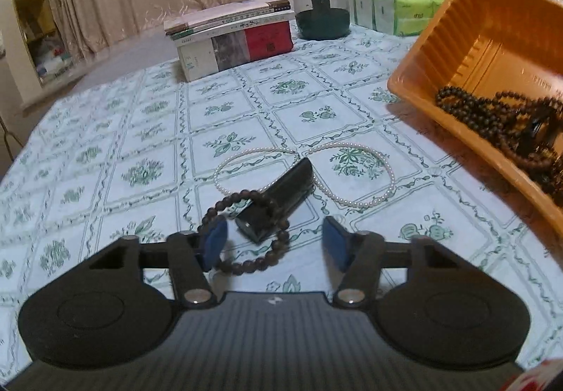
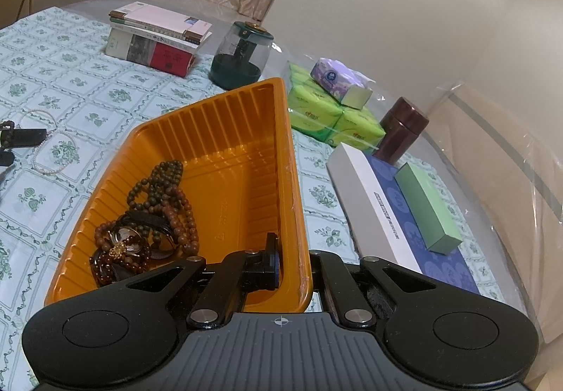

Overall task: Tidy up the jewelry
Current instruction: 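Move the open left gripper back over the remaining jewelry, then grasp the dark bead bracelet with the left gripper and lift it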

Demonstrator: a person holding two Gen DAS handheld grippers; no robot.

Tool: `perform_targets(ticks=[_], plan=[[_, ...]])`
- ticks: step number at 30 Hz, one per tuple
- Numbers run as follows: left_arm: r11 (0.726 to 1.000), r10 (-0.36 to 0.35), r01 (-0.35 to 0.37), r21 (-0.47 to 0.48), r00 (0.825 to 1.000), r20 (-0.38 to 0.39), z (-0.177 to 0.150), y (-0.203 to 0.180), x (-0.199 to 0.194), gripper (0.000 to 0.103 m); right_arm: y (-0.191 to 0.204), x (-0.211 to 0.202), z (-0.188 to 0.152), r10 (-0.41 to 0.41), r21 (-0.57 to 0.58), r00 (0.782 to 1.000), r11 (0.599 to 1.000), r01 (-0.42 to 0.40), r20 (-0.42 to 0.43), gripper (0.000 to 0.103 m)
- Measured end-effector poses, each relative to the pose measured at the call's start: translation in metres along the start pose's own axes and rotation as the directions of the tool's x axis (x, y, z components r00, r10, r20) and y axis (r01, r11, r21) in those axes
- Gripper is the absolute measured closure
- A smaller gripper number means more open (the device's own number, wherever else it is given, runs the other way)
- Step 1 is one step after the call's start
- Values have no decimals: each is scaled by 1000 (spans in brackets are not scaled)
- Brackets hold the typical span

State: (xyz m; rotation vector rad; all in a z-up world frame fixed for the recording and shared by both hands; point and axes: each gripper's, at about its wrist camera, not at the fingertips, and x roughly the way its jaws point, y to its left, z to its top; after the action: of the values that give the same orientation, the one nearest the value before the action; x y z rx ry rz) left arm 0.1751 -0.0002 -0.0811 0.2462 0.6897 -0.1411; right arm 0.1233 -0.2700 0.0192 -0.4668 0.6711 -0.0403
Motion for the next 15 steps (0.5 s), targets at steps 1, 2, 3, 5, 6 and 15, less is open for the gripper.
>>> perform_targets(ticks=[1,2,3,5,6,15], plan=[[1000,18,-18,21,1000,-2,0,-4,2,52,0,0,0,0,0,1000,1000,0,0,99],[999,37,-37,40,999,-1,0,-7,4,56,0,0,0,0,0,1000,1000,0,0,99],[997,52,-52,52,999,2,0,-10,5,60,0,0,0,0,0,1000,1000,0,0,99],[996,71,-71,60,998,3,0,-11,6,66,0,0,0,0,0,1000,1000,0,0,99],[995,78,-78,65,997,2,0,-11,5,69,0,0,0,0,0,1000,1000,0,0,99],[997,67,-66,39,998,-10,-5,2,-5,93,0,1,-1,0,2,1000,1000,0,2,99]])
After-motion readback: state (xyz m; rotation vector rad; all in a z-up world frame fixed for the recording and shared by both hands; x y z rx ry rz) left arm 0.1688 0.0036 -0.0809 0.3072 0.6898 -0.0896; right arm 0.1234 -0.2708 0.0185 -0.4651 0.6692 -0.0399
